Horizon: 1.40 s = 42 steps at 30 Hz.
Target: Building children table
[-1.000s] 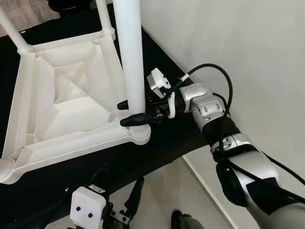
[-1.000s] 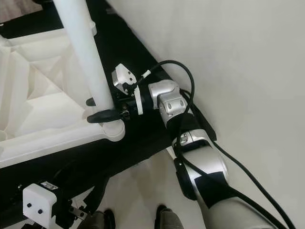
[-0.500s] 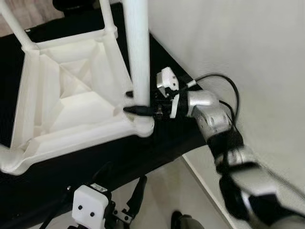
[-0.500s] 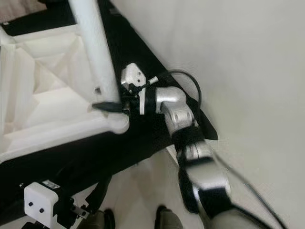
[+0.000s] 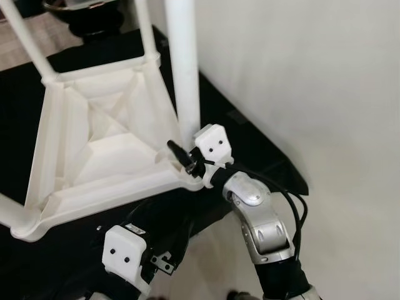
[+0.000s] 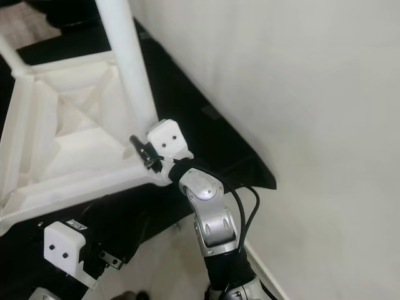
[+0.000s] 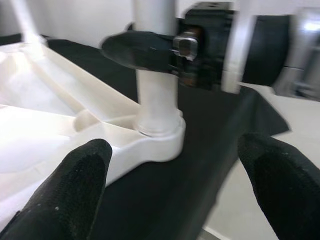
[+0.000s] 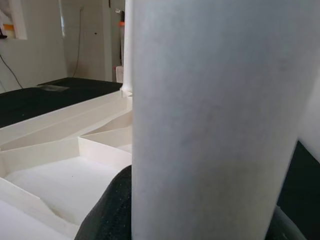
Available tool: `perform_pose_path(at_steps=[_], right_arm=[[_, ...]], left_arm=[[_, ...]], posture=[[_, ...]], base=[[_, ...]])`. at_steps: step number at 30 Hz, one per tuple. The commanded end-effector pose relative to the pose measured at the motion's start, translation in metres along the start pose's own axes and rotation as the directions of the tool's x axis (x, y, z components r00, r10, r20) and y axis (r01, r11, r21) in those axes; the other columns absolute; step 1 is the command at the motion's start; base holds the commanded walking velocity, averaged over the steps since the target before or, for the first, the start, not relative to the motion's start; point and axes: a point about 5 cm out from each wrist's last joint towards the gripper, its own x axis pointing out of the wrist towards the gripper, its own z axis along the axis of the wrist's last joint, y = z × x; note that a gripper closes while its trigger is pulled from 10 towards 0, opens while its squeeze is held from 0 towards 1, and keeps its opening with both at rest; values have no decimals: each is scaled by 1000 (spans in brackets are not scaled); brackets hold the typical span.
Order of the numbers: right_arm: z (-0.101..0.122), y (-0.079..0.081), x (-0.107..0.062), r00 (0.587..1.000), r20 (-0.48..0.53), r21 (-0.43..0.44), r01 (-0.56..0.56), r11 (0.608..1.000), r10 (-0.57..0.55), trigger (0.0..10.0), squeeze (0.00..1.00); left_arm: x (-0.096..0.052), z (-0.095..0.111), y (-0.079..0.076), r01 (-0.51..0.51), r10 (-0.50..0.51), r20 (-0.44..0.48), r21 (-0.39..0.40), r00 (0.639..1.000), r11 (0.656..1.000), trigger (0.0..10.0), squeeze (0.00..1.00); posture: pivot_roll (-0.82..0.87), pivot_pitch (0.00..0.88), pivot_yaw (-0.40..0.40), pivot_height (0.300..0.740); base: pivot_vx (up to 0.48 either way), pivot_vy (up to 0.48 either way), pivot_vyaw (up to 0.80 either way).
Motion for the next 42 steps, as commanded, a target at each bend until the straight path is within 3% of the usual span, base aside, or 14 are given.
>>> perform_pose_path(at_steps=[1,2,4,7,13,14,15,16,24,27,28,30,31,42], right_arm=[[-1,20,17,993,-59,79,-95,992,100,10000,0],[6,19,16,986,-11,87,-168,982,169,10000,1000],[11,18,16,976,21,85,-217,973,216,10000,1000],[20,7,18,916,95,60,-395,917,389,10000,1000],[26,-18,25,814,91,-18,-575,818,574,10000,1000],[29,-27,28,782,88,-41,-617,786,617,10000,541],[32,-32,29,762,87,-54,-640,766,642,10000,541],[35,-38,32,748,80,-62,-655,753,658,10000,0],[48,-52,40,681,63,-66,-726,684,729,10000,0],[51,-60,40,624,40,-44,-779,625,781,10000,0],[50,-63,39,584,22,-35,-810,585,811,10000,0],[50,-63,39,584,22,-35,-810,585,811,10000,0],[48,-67,38,538,-11,-22,-843,538,843,0,0],[47,-72,36,493,-27,-5,-870,493,870,0,0]], left_arm=[[-1,-5,3,-23,23,-20,0,1000,1000,10000,0],[0,-6,4,-24,24,-19,1,1000,1000,10000,0],[0,-6,4,-24,24,-18,1,1000,1000,10000,0],[1,-6,4,-13,13,-19,-5,1000,1000,10000,0],[-3,-5,1,-5,5,-21,-10,1000,1000,10000,0],[-4,-4,-1,-4,3,-24,-10,1000,1000,10000,0],[-6,-3,-2,-2,2,-25,-11,1000,1000,10000,0],[-8,-2,-3,-1,1,-29,-11,1000,1000,10000,0],[-14,0,-5,-2,1,-41,-10,999,1000,10000,0],[-19,3,-8,-2,1,-48,-11,999,1000,10000,0],[-22,4,-9,-2,2,-52,-11,999,1000,10000,0],[-22,4,-9,-2,2,-52,-11,999,1000,10000,0],[-27,7,-13,-1,0,-63,-13,998,1000,10000,0],[-36,13,-18,8,-10,-84,-27,996,1000,10000,0]], posture=[[67,189,-14,740],[68,185,-14,740],[68,185,-14,740],[74,192,-11,740],[95,211,-10,740],[111,220,-12,740],[116,222,-12,740],[132,237,-12,740],[164,266,-12,740],[189,284,-12,740],[195,291,-11,740],[195,291,-11,740],[208,308,-9,740],[215,339,3,740]], base=[[0,0,0],[0,0,0],[0,0,0],[0,0,0],[0,0,0],[0,0,0],[0,0,0],[0,0,0],[0,0,0],[0,0,0],[0,0,0],[0,0,0],[0,0,0],[0,0,0]])
